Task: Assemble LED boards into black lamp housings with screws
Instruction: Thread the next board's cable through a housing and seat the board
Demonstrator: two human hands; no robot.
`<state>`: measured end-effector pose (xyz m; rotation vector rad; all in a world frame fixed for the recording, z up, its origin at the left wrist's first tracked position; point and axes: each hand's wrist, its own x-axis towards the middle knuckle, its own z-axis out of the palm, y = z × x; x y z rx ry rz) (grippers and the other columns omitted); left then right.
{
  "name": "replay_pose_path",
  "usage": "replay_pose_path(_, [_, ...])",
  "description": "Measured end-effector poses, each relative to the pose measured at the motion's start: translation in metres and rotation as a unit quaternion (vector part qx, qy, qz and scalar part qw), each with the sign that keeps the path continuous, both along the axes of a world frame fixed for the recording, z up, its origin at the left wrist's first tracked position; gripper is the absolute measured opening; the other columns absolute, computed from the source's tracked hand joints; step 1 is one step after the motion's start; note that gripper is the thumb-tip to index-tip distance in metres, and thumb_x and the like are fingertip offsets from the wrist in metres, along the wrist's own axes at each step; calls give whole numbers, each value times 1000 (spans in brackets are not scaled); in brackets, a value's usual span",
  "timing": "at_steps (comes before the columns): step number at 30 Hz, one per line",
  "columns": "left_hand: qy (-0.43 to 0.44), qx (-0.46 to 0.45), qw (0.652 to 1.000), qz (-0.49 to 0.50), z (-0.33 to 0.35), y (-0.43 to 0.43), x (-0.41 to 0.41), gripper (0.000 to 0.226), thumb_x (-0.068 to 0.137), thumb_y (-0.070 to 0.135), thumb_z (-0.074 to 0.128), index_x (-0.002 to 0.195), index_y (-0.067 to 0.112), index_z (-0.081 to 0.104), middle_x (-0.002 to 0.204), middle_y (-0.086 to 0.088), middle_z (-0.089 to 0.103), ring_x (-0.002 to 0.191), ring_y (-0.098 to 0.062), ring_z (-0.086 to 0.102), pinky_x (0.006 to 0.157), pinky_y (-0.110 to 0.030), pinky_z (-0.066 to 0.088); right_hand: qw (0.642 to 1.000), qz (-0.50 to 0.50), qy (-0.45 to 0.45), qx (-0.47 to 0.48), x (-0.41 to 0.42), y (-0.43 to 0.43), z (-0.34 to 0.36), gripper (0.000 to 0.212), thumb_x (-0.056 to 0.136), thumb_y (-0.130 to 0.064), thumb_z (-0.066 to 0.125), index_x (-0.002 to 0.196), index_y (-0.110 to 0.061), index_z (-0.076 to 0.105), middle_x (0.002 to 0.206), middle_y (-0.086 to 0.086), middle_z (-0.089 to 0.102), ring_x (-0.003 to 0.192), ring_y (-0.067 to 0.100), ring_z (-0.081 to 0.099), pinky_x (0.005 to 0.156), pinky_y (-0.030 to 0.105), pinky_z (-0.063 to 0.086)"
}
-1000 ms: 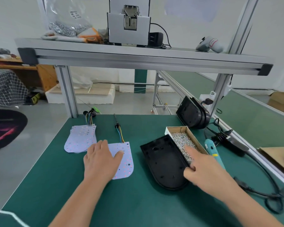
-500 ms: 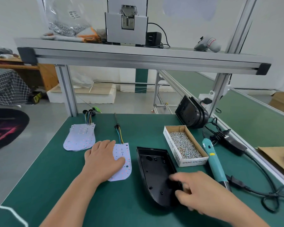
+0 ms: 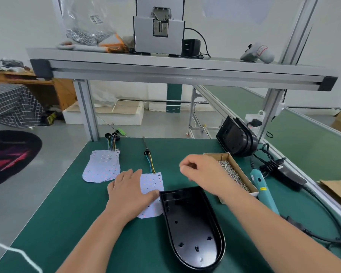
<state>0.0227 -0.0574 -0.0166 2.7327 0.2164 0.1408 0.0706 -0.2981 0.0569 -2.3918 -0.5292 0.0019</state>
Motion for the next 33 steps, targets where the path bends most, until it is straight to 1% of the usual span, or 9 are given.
replay_pose_path(2, [-2,-6,1000,-8,2,0,-1,103,62,87,31,148,32,43,138,14,46,146,-19,28,113,-44,24,999,8,6,-48,26,24,-4,15,95,-28,66,95,-16,75,92,-6,74,89,15,66,84,31,52])
replay_pose_path(5, [-10,-25,999,-17,5,-2,-3,98,65,84,37,146,30,47,142,13,50,145,-20,33,112,-41,24,990,45,17,-134,50,61,-8,31,94,-26,60,73,-4,55,73,15,53,69,31,45,68,39,43])
replay_pose_path(10, [-28,-57,997,-48,11,-3,-4,59,70,71,57,119,37,58,112,15,58,122,-22,51,97,-42,41,964,23,-22,-263,62,106,-22,43,100,-37,57,66,-14,44,65,1,47,61,24,46,57,32,36])
replay_pose_path(15, [-35,-84,995,-39,12,-5,-5,74,76,60,72,136,21,54,137,1,57,131,-30,47,105,-45,41,951,8,-34,-306,62,122,-27,22,86,-5,58,70,-13,47,70,2,52,63,24,52,53,30,34])
replay_pose_path(19, [-23,-122,992,-1,12,-6,-5,122,74,67,77,168,20,15,170,-2,27,156,-27,24,123,-43,28,979,-2,46,-199,66,110,-23,30,86,-8,55,61,-12,39,56,4,39,51,24,35,50,30,27])
replay_pose_path(21, [-36,-158,986,38,13,-6,-3,133,71,63,83,169,20,4,167,-7,34,151,-32,33,119,-46,35,993,-18,71,-95,65,100,-18,31,84,-10,56,58,-12,40,54,9,36,52,24,31,51,30,24])
replay_pose_path(24, [-65,-299,947,94,21,-1,-3,110,74,49,86,163,27,24,126,-4,67,112,-30,65,93,-48,56,991,-37,101,83,60,83,-15,22,86,-10,55,65,-10,53,58,12,50,54,22,43,51,30,36])
replay_pose_path(27, [-76,-455,886,58,26,1,-5,45,73,43,81,114,25,74,97,3,80,91,-25,77,85,-52,63,967,-29,148,203,51,66,-13,12,90,-14,57,79,-12,59,64,4,63,52,16,58,45,25,41])
replay_pose_path(33, [-30,-636,769,-50,37,-2,-16,43,81,34,80,118,12,73,115,-17,78,90,-34,74,76,-45,60,917,-77,132,368,52,23,-20,27,104,-6,47,125,-8,63,98,10,73,67,18,67,51,27,51])
